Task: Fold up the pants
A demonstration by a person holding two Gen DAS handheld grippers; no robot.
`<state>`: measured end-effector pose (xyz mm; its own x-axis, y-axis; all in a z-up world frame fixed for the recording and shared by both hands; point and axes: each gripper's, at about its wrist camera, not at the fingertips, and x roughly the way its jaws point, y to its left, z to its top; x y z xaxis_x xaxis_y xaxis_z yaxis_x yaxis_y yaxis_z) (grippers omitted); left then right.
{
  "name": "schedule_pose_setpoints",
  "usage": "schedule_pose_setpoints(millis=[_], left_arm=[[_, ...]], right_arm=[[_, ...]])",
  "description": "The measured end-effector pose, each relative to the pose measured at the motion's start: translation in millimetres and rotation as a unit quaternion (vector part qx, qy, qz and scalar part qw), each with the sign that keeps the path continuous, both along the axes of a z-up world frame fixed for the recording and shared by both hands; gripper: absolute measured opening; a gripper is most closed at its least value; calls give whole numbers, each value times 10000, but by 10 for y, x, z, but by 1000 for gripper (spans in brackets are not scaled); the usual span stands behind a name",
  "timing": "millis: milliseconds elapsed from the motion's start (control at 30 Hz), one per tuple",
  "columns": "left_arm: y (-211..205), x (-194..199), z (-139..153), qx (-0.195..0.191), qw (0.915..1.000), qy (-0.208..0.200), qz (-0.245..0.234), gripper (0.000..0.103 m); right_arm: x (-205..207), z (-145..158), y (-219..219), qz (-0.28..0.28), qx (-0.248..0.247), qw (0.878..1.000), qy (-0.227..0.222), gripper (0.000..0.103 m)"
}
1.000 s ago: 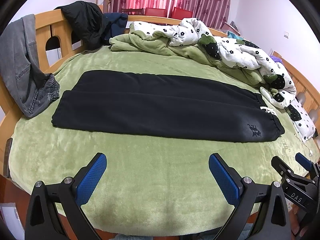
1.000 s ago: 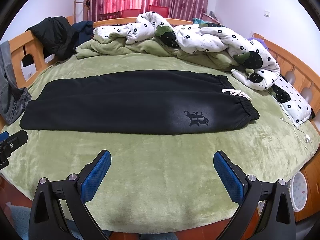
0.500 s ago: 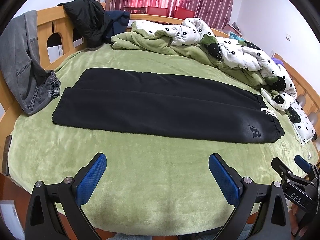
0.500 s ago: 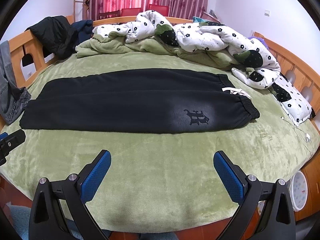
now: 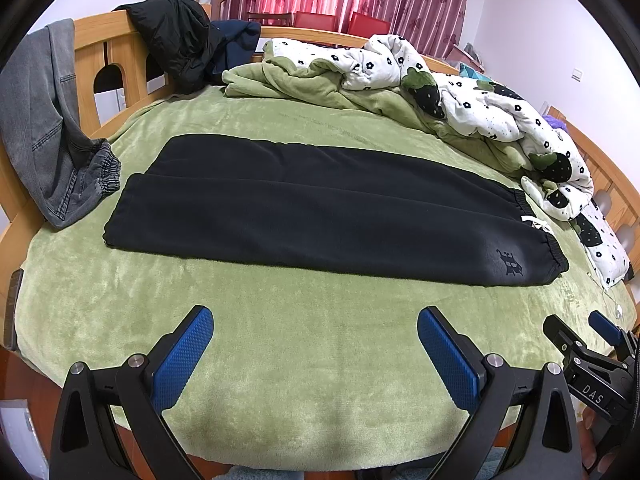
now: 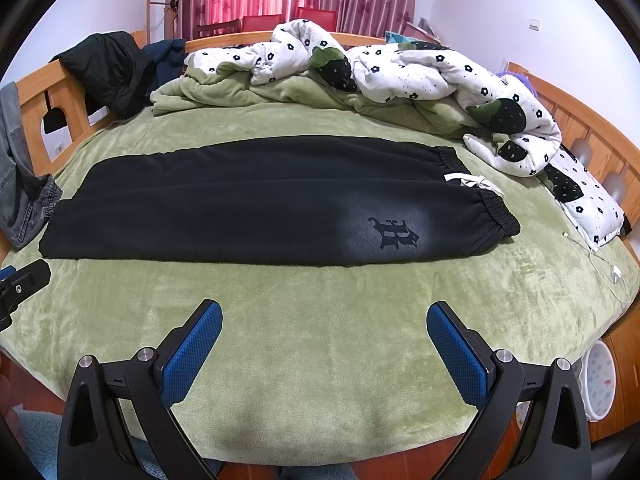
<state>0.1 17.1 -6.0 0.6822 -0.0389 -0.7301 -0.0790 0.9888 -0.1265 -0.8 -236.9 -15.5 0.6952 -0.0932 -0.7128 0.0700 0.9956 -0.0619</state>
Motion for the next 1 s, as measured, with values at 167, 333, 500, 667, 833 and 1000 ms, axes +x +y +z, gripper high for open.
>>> schedule_pose_setpoints(millis=[167,333,500,667,833,1000], left_arm=[[11,2,1,-7,10000,6,0,102],[10,9,6,-17,10000,9,0,102],[16,8,6,-18,10000,8,-4,102],[23,12,8,-27,10000,11,-3,102],[31,10,8,-34,10000,15,-2,102],[35,14,10,-37,10000,10,1,102]], right_arm=[[1,-3,3,2,-3,10000,0,101],[6,10,-4,2,2,10000,4,101],[9,23,-3,-3,10,10000,8,101],[4,-19,-13,4,23,10000,13,101],[1,-34,-9,2,12,10000,11,101],[2,-24,-11,4,17,10000,12,101]])
